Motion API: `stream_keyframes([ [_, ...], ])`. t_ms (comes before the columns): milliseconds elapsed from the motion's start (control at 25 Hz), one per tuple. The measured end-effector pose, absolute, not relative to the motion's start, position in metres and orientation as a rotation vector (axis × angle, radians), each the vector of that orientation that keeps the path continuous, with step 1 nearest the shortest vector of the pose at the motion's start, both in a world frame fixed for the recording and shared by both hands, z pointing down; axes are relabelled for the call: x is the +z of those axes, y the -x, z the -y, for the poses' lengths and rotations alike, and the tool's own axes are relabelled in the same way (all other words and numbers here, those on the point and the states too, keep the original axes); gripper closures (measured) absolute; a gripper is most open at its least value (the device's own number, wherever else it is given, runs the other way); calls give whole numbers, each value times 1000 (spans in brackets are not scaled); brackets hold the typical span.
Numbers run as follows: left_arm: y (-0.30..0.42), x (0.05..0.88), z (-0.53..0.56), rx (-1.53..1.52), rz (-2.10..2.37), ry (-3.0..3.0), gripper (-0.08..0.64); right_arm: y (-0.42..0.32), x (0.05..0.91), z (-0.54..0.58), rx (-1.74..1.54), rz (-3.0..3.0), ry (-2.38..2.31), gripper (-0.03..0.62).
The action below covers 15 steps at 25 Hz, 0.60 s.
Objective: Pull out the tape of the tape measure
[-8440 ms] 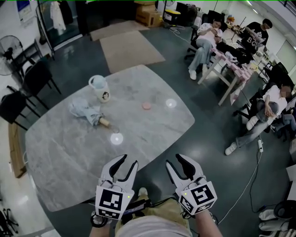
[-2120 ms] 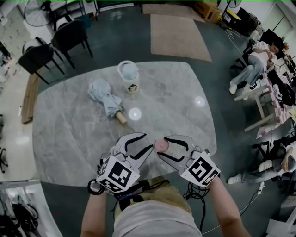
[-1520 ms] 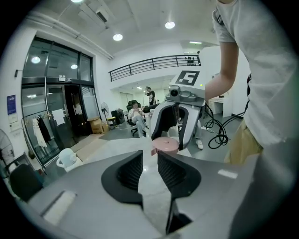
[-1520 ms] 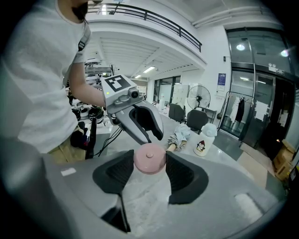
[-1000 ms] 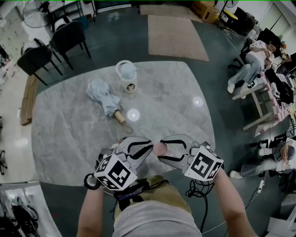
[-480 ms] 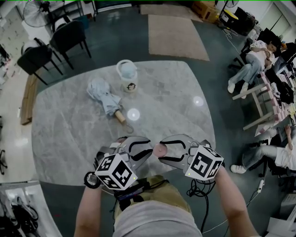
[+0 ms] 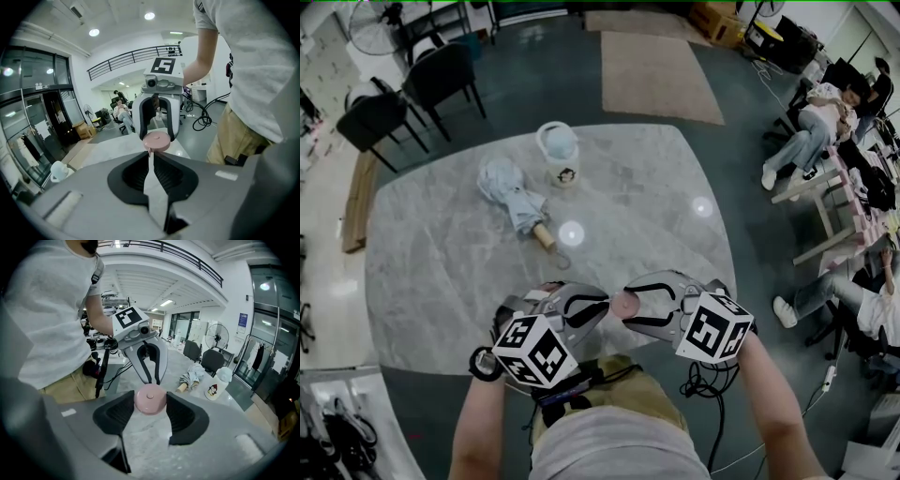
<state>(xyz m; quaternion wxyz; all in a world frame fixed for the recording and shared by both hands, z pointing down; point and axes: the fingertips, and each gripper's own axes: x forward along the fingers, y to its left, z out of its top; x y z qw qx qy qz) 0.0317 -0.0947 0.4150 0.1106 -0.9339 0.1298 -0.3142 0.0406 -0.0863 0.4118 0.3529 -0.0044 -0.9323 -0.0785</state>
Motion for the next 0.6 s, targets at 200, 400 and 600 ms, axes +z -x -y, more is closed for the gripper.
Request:
stream_keyframes([
  [200,-35,410,97,-898,-413,2758,533,-43,410,86,-207,2415,0,377],
  [400,-34,409,102,-864,-478,2771,541,-42,410,91,-196,2426,-52,377],
  [600,-28,405,108,-807,-522,2825,537,-39,410,96,-191,2439,-91,378],
])
